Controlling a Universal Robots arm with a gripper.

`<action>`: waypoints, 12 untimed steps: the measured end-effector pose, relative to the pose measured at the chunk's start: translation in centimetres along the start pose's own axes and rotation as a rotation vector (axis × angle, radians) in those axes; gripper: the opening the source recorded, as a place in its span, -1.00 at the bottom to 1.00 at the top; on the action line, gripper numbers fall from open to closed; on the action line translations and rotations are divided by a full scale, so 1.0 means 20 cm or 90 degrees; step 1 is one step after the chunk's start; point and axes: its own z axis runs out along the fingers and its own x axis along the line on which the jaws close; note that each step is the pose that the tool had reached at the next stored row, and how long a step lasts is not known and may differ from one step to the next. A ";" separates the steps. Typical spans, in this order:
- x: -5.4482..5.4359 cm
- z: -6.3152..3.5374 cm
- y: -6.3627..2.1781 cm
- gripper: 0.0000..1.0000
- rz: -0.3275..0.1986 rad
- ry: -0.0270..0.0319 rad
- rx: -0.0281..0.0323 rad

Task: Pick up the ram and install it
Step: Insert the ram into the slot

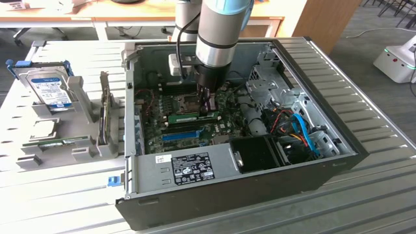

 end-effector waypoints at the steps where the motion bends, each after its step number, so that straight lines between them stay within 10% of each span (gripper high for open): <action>1: 0.00 0.001 0.000 -0.76 0.000 0.0001 0.0000; 12: 0.00 0.011 -0.001 -0.76 0.000 0.0000 0.0002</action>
